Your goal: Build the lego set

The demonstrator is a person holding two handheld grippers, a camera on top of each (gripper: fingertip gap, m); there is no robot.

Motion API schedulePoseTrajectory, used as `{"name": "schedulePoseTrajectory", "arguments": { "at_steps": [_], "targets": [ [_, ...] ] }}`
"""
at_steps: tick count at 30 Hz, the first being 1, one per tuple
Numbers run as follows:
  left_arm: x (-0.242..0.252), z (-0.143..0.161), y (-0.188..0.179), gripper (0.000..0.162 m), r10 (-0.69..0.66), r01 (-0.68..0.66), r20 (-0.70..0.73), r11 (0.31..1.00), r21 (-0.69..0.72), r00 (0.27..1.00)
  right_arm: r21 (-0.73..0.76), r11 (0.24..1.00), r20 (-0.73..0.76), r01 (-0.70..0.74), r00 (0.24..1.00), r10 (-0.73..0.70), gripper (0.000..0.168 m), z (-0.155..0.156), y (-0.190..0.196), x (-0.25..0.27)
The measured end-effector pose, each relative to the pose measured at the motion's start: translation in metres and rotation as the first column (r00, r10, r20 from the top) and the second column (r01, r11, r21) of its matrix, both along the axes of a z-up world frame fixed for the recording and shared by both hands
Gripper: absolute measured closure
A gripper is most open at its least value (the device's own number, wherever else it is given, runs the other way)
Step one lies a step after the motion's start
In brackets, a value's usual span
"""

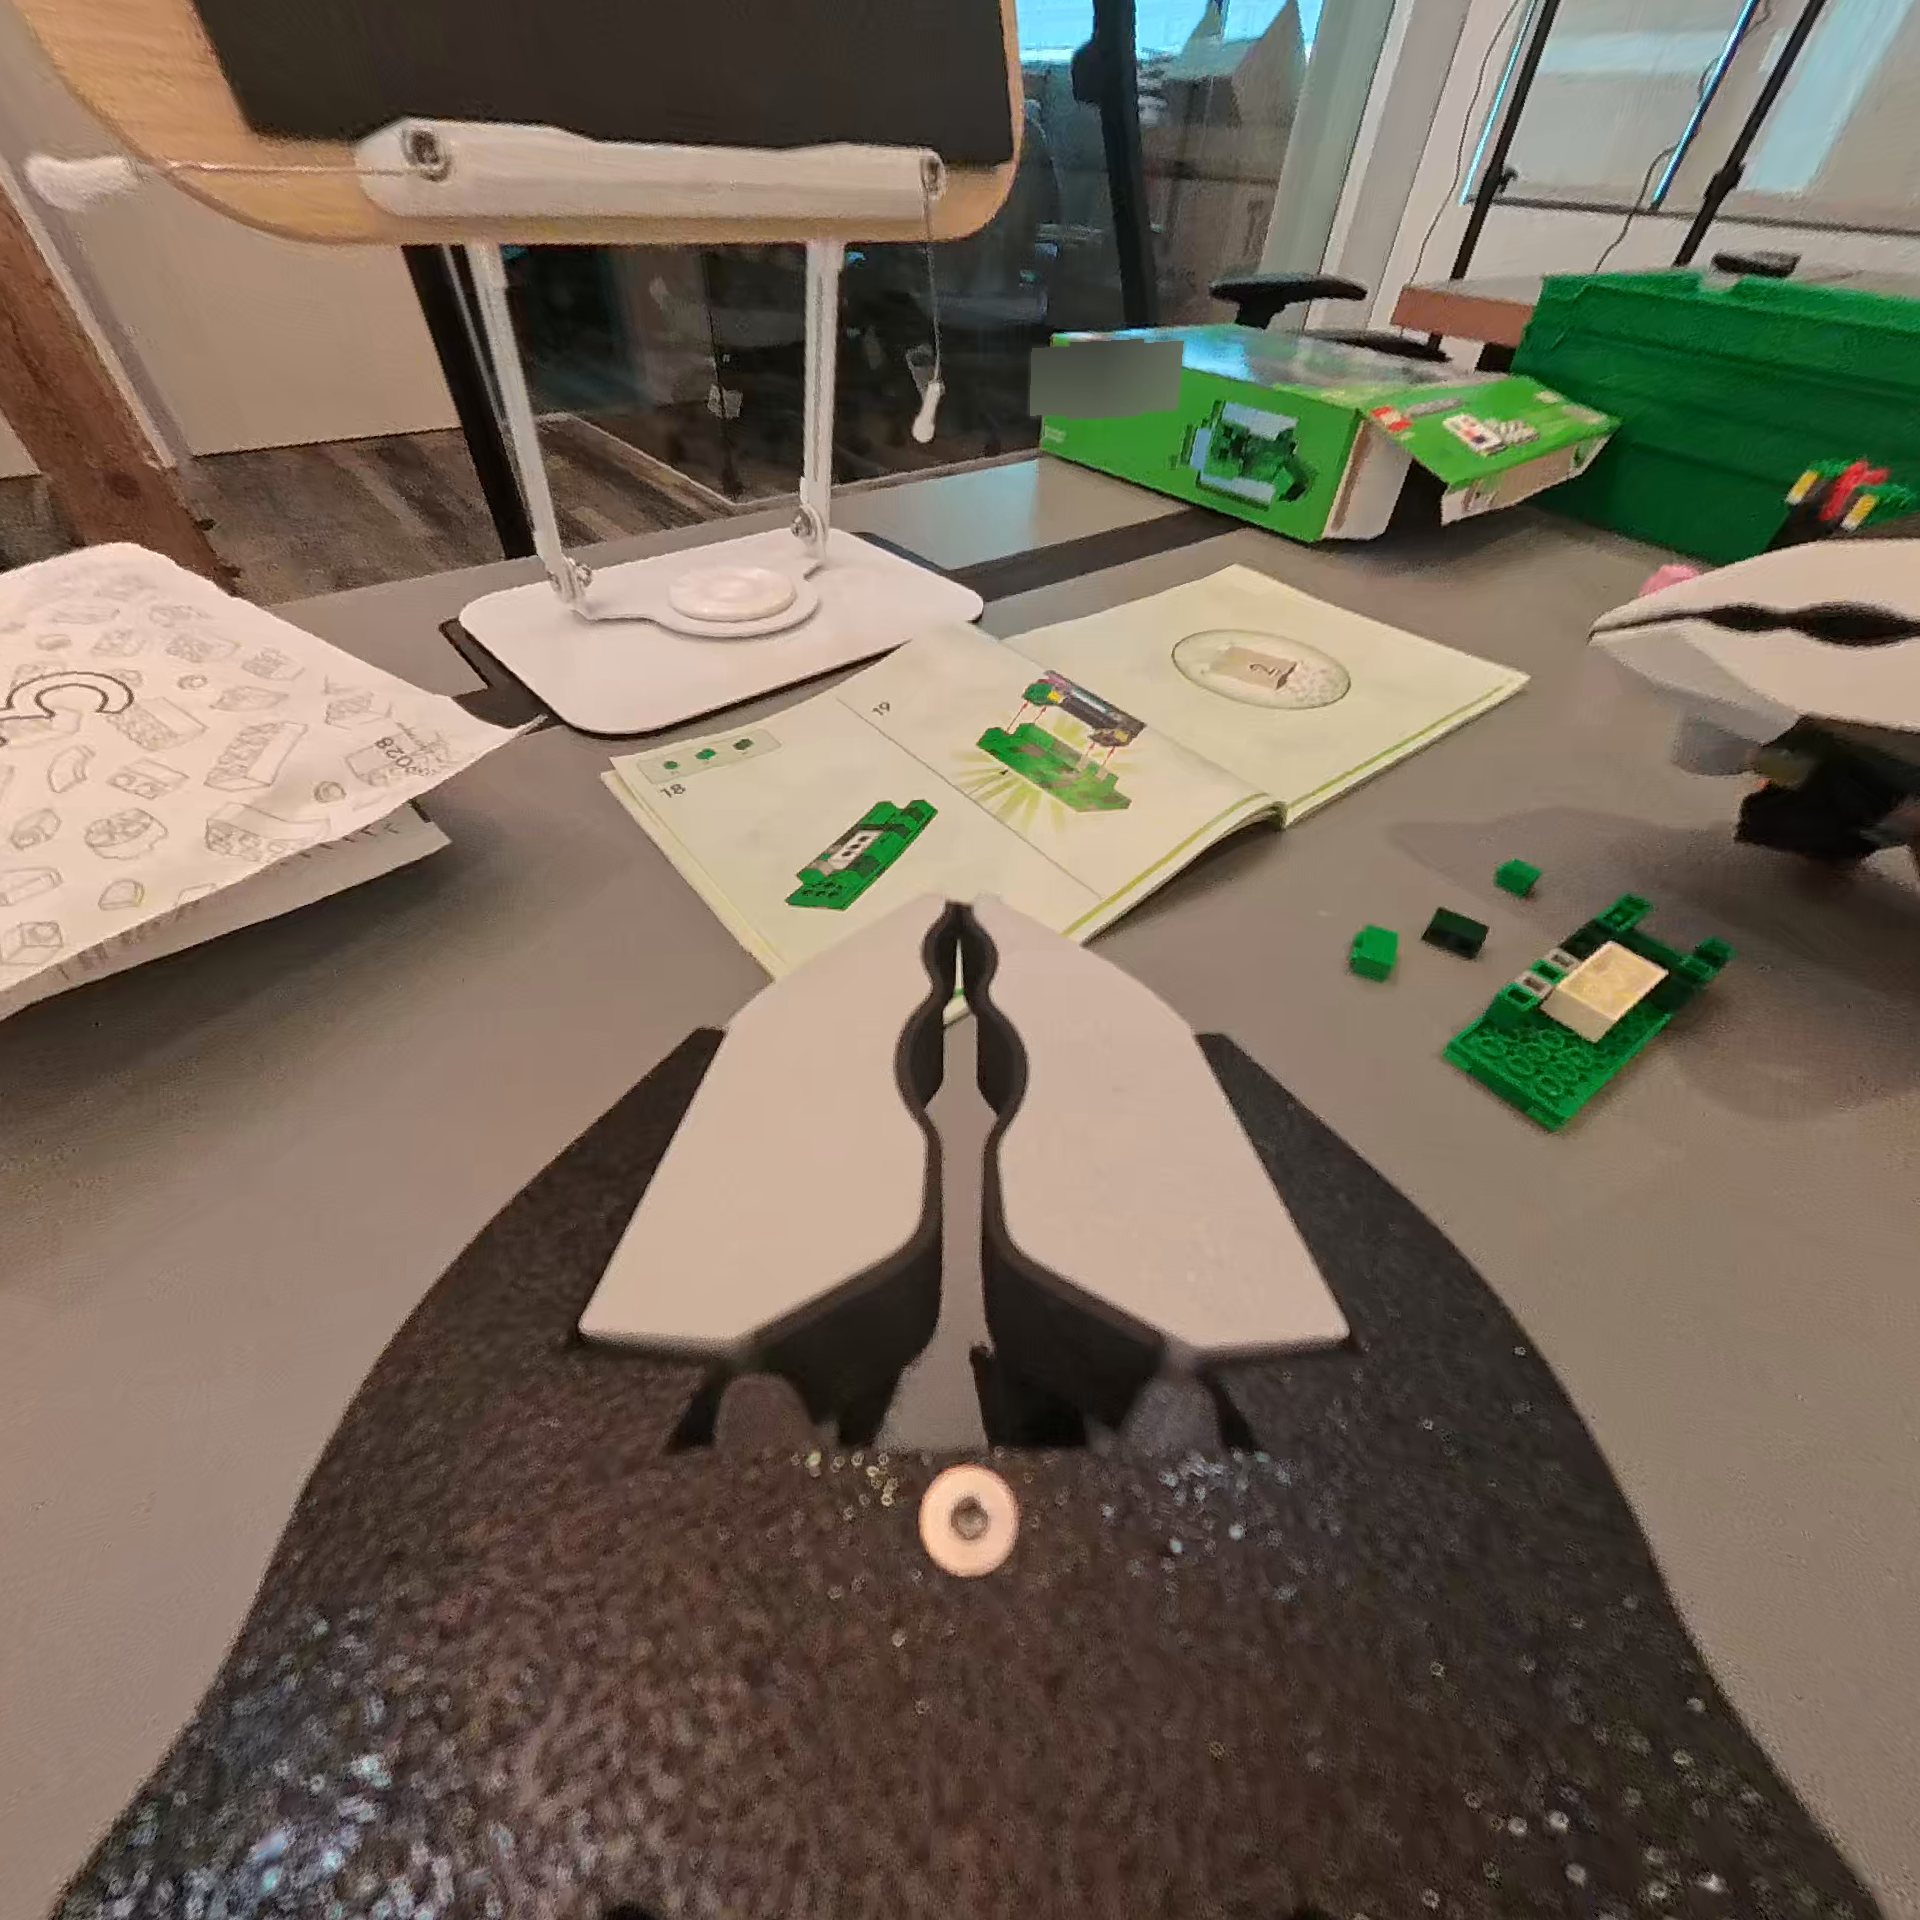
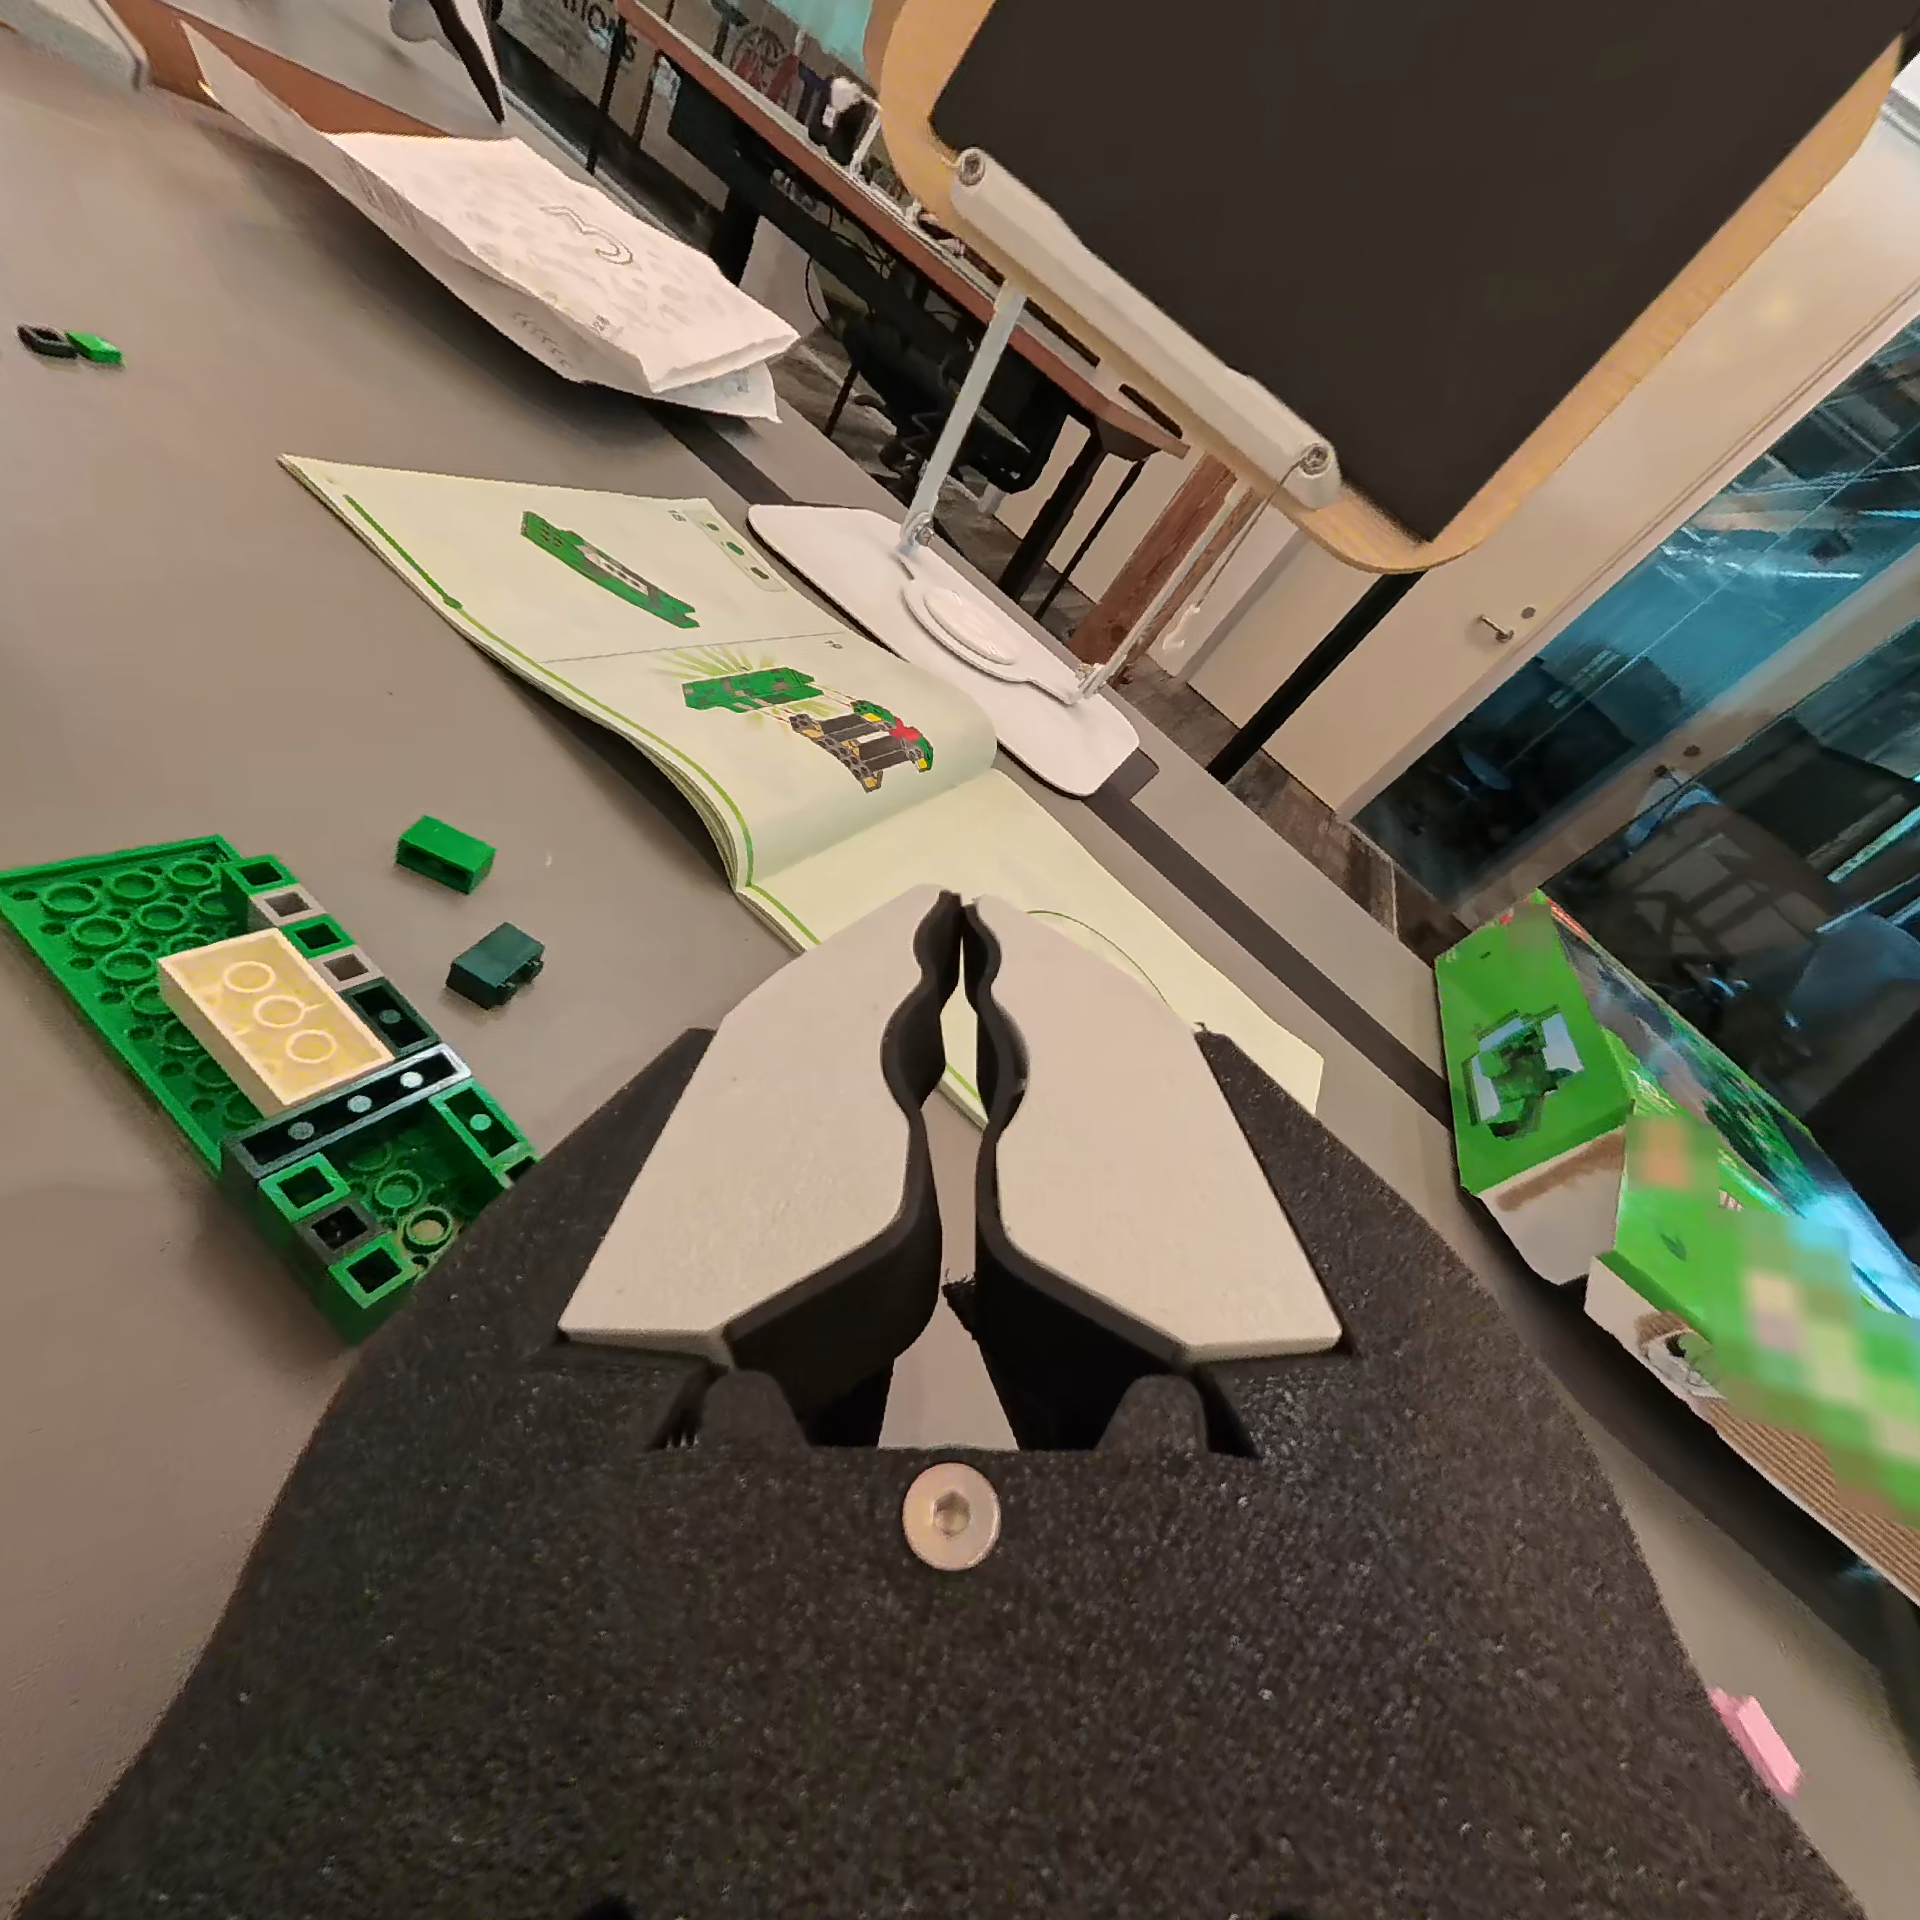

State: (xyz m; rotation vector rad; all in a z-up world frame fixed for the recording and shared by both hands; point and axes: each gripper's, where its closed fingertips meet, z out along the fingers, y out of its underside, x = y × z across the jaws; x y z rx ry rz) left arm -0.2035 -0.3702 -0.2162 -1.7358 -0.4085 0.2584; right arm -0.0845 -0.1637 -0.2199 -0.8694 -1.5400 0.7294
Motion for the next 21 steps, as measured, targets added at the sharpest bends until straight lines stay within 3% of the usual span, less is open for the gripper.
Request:
{"name": "schedulePoseTrajectory", "arguments": {
  "at_steps": [10, 21],
  "targets": [
    [0.018, -0.006, 0.015, 0.162, -0.074, 0.061, -0.130, 0.993, -0.097, 0.989, -0.010, 0.999, -0.041, 0.033, 0.999, -0.034, 0.168, 0.004, 0.004, 0.003],
    [0.032, -0.018, 0.026, 0.162, -0.162, 0.145, -0.134, 0.981, -0.133, 0.978, -0.040, 0.994, -0.208, 0.103, 0.972, -0.109, 0.168, 0.031, 0.018, 0.020]
  ]
}}
